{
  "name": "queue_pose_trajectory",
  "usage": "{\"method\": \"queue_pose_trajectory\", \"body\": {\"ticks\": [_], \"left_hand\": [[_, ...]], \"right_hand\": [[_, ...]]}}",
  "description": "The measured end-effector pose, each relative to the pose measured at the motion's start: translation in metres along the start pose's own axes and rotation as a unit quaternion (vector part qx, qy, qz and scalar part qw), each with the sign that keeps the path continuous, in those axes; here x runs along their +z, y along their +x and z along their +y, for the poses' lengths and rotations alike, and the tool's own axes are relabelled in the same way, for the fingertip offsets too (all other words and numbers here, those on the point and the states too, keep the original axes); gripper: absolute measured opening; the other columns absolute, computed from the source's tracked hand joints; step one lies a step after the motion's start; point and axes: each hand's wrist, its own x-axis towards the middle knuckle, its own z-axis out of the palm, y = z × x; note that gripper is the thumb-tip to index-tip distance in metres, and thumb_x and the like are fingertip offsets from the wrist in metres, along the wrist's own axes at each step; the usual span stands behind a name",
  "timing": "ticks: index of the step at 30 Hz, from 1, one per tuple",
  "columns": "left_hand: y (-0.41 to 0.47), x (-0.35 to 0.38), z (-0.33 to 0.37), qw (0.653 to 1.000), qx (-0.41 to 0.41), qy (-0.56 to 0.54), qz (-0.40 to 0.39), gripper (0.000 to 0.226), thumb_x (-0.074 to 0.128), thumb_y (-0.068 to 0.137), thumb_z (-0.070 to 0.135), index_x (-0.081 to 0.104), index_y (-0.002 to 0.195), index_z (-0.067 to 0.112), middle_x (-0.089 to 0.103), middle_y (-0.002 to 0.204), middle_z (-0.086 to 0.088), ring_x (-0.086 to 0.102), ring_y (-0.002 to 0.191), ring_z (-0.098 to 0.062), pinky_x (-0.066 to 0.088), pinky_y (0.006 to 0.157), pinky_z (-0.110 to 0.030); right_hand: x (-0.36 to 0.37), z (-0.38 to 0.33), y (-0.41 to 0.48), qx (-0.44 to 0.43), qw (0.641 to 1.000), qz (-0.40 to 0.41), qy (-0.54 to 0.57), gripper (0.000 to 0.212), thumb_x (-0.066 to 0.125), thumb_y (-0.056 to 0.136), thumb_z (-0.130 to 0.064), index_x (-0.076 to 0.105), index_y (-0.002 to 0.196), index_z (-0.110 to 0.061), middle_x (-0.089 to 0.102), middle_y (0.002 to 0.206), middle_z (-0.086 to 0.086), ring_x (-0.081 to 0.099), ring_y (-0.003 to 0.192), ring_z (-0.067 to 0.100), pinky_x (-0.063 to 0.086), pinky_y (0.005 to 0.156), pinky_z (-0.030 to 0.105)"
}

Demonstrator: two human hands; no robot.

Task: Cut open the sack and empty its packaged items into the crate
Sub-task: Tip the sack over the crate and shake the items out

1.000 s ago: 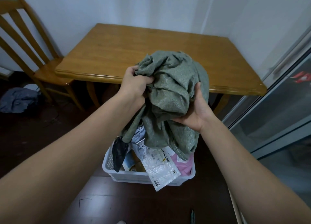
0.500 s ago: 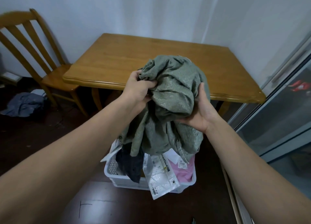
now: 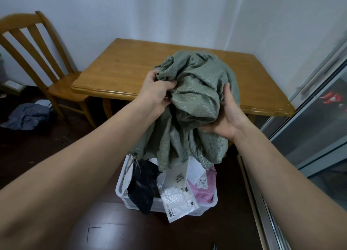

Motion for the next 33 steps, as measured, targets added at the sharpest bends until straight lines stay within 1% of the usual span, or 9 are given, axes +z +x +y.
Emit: {"method": "queue_pose_trajectory", "body": {"ticks": [5,10,15,17,19,23,27,31,33], "left_hand": [[-0.001,0.006,-0.001,1.0,0.007,-0.004,-0.008,0.032,0.056,0.084,-0.011,0.049,0.099,0.017,0.061,0.094,-0.005,0.061,0.088,-0.025,0.051,0.088,-0.051],[-0.002,0.013,0.008,0.999,0.036,0.01,-0.034,0.032,0.057,0.084,-0.009,0.051,0.091,0.021,0.063,0.089,-0.002,0.061,0.081,-0.019,0.051,0.075,-0.038],[-0.005,0.012,0.008,0.997,0.048,0.041,-0.033,0.031,0.058,0.085,-0.008,0.052,0.091,0.022,0.064,0.091,-0.001,0.063,0.082,-0.018,0.054,0.074,-0.036],[-0.008,0.009,0.003,0.996,0.045,0.062,-0.035,0.03,0.058,0.086,-0.006,0.053,0.093,0.022,0.064,0.096,-0.002,0.063,0.087,-0.02,0.056,0.074,-0.036],[-0.011,0.007,-0.002,0.995,0.045,0.083,-0.038,0.03,0.059,0.086,-0.005,0.054,0.093,0.024,0.064,0.098,-0.002,0.063,0.091,-0.022,0.056,0.072,-0.036],[-0.019,0.004,-0.004,0.987,0.052,0.14,-0.059,0.032,0.059,0.087,-0.003,0.055,0.096,0.028,0.064,0.103,-0.001,0.062,0.098,-0.023,0.054,0.081,-0.04],[-0.027,0.0,-0.001,0.979,0.019,0.184,-0.084,0.033,0.056,0.089,-0.002,0.055,0.101,0.029,0.064,0.105,0.003,0.061,0.1,-0.019,0.054,0.087,-0.041],[-0.036,-0.005,0.002,0.973,-0.002,0.212,-0.094,0.035,0.055,0.091,0.001,0.052,0.116,0.025,0.061,0.107,0.004,0.06,0.096,-0.013,0.056,0.081,-0.032],[-0.038,-0.009,0.008,0.968,0.007,0.235,-0.086,0.036,0.057,0.091,0.007,0.051,0.122,0.024,0.06,0.107,0.002,0.059,0.094,-0.013,0.055,0.077,-0.029]], "right_hand": [[0.001,-0.006,0.0,-0.019,1.0,0.018,-0.003,0.077,0.033,0.078,-0.079,0.06,0.121,-0.021,0.067,0.119,0.013,0.062,0.11,0.033,0.05,0.09,0.058],[0.007,-0.015,-0.004,-0.03,0.999,0.001,-0.009,0.079,0.033,0.077,-0.08,0.061,0.12,-0.019,0.069,0.117,0.013,0.064,0.11,0.032,0.049,0.093,0.056],[0.01,-0.02,-0.008,-0.025,0.999,-0.021,-0.037,0.083,0.033,0.073,-0.082,0.061,0.12,-0.02,0.07,0.116,0.011,0.067,0.105,0.031,0.052,0.087,0.054],[0.013,-0.017,-0.007,-0.015,0.999,-0.014,-0.048,0.083,0.038,0.07,-0.081,0.061,0.119,-0.018,0.07,0.114,0.012,0.068,0.102,0.031,0.055,0.083,0.053],[0.017,-0.015,-0.006,-0.007,0.998,-0.012,-0.054,0.088,0.048,0.061,-0.078,0.059,0.123,-0.017,0.069,0.117,0.013,0.066,0.106,0.032,0.054,0.086,0.054],[0.024,-0.013,-0.005,-0.004,0.999,-0.018,-0.05,0.076,0.063,0.056,-0.062,0.063,0.115,-0.014,0.071,0.11,0.013,0.069,0.1,0.028,0.055,0.086,0.048],[0.025,-0.009,0.002,-0.019,0.999,0.024,-0.029,0.051,0.07,0.075,-0.039,0.064,0.118,-0.012,0.069,0.114,0.015,0.067,0.101,0.028,0.054,0.087,0.043],[0.026,-0.006,0.011,-0.074,0.989,0.124,-0.006,0.043,0.064,0.083,-0.014,0.058,0.125,-0.008,0.066,0.117,0.017,0.067,0.095,0.03,0.06,0.064,0.039],[0.03,-0.004,0.014,-0.112,0.983,0.149,-0.002,0.043,0.065,0.083,-0.007,0.057,0.125,-0.006,0.068,0.113,0.018,0.068,0.089,0.03,0.06,0.06,0.041]]}}
